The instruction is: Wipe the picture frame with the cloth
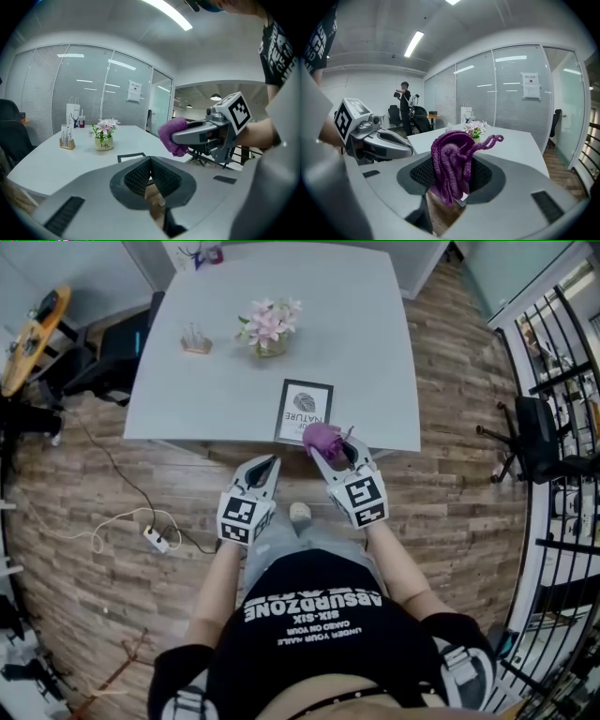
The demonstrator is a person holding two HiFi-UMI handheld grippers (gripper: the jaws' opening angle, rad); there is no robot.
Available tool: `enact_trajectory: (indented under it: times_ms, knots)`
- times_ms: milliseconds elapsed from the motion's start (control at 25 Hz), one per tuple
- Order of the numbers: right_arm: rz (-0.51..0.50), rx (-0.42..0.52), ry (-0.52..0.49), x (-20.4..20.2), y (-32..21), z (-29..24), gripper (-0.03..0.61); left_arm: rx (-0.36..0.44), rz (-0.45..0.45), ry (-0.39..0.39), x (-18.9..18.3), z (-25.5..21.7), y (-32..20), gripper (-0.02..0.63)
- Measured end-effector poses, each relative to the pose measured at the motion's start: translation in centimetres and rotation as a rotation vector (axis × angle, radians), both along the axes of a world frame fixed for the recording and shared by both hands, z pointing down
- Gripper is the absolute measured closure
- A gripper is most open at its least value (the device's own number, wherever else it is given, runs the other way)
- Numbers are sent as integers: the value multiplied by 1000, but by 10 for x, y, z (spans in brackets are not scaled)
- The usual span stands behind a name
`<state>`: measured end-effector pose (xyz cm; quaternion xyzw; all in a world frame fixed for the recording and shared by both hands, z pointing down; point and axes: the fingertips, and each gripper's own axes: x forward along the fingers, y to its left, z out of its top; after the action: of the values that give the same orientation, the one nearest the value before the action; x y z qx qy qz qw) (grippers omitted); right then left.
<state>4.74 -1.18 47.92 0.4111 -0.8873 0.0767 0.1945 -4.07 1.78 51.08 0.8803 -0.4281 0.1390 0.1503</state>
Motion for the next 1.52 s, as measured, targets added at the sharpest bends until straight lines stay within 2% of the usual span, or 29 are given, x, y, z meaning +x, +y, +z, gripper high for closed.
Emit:
enact_trajectory:
  times_ms: [280,520,760,880,1120,1320,1520]
  knots:
    - [-59,-51,45,-14,-29,34,400,-88,-21,-27,-8,43,-29,598]
    - [-188,-107,84,-38,-35,68,400,-166,-25,-55,-11,79,-38,598]
    - [-300,-127,180,-61,-54,109,399,-226,-24,-85,-11,115,-54,598]
    - [-377,-128,227,-72,-61,124,399,-248,-5,-124,-8,126,-59,598]
    - [-482,-175,310,-82,-69,153,399,-283,16,-156,-4,145,-66,598]
    - [-526,-200,365,-85,-71,171,399,-301,15,-160,-2,154,-72,598]
    - [-516,-216,349,-88,-79,176,397,-312,14,-161,-4,158,-77,598]
